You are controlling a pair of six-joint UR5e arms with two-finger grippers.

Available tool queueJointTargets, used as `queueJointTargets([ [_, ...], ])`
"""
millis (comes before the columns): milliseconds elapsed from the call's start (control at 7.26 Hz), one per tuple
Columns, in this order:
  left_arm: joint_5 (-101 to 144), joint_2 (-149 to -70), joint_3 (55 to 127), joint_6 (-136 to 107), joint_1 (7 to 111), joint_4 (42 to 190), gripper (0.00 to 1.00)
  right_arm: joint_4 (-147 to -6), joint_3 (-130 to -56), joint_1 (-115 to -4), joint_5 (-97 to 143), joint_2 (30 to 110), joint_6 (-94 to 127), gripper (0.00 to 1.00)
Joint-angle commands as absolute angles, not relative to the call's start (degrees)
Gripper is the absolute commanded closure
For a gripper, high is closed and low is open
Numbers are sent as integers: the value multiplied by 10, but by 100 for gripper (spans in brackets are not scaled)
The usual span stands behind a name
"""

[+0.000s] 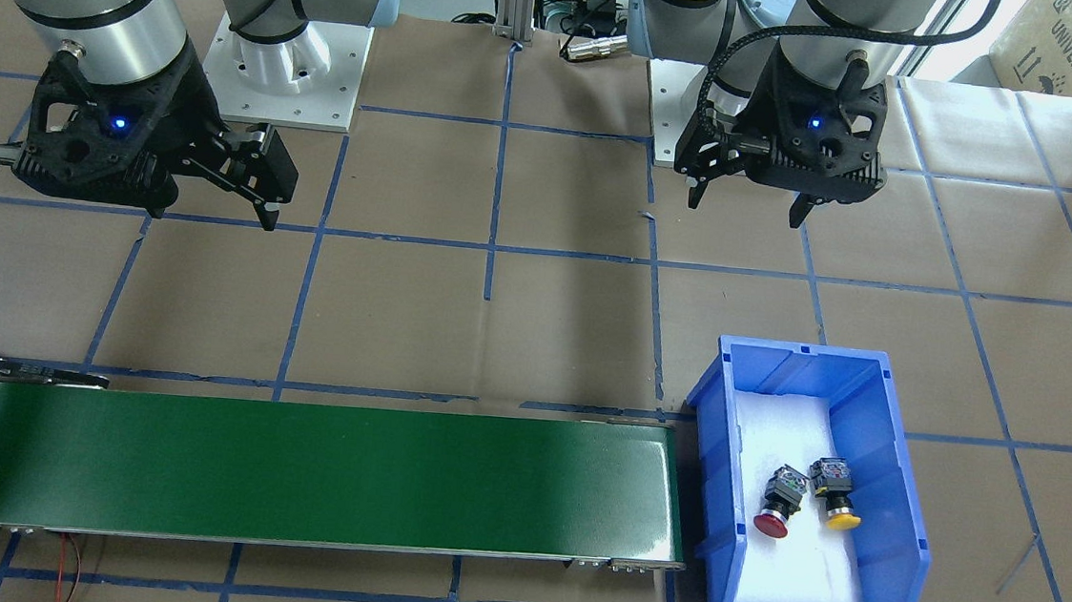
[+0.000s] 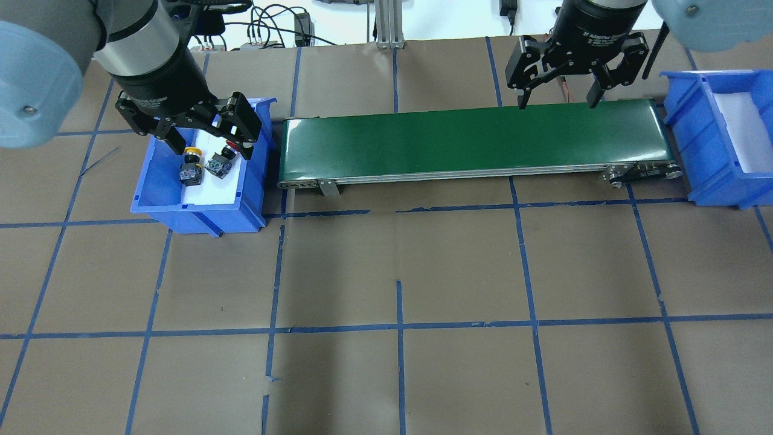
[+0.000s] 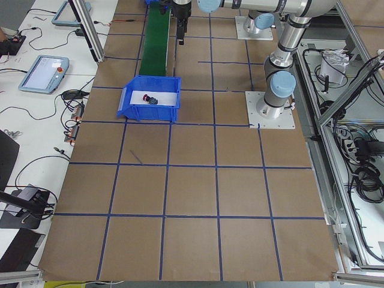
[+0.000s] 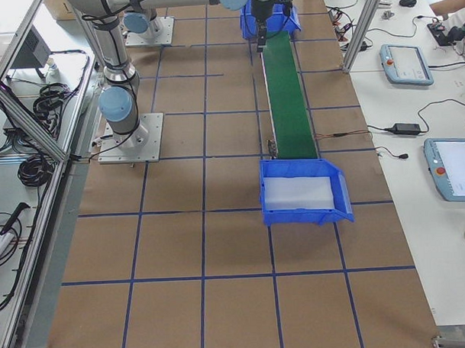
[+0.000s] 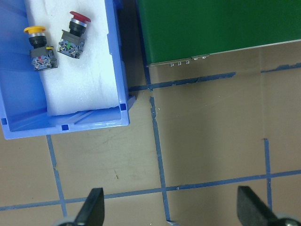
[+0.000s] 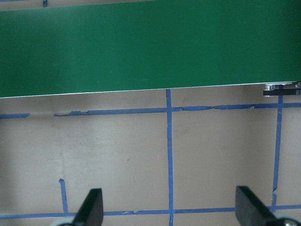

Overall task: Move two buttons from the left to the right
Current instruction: 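Lower the left gripper into the bin and grasp the red-capped button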

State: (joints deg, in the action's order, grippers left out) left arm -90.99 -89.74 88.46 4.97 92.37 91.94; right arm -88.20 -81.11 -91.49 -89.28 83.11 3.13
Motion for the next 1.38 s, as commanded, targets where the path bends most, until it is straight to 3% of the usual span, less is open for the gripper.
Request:
queueJointTargets([
  [0, -911, -893, 888, 53, 924, 919, 0, -882, -812, -914, -893, 831, 32, 0],
  [688, -911, -934, 891, 123, 855, 884, 0, -882, -812, -915, -897, 825, 31, 0],
  [1239, -912, -1098, 883, 243, 794, 742, 0, -899, -812, -914, -896, 823, 30, 0],
])
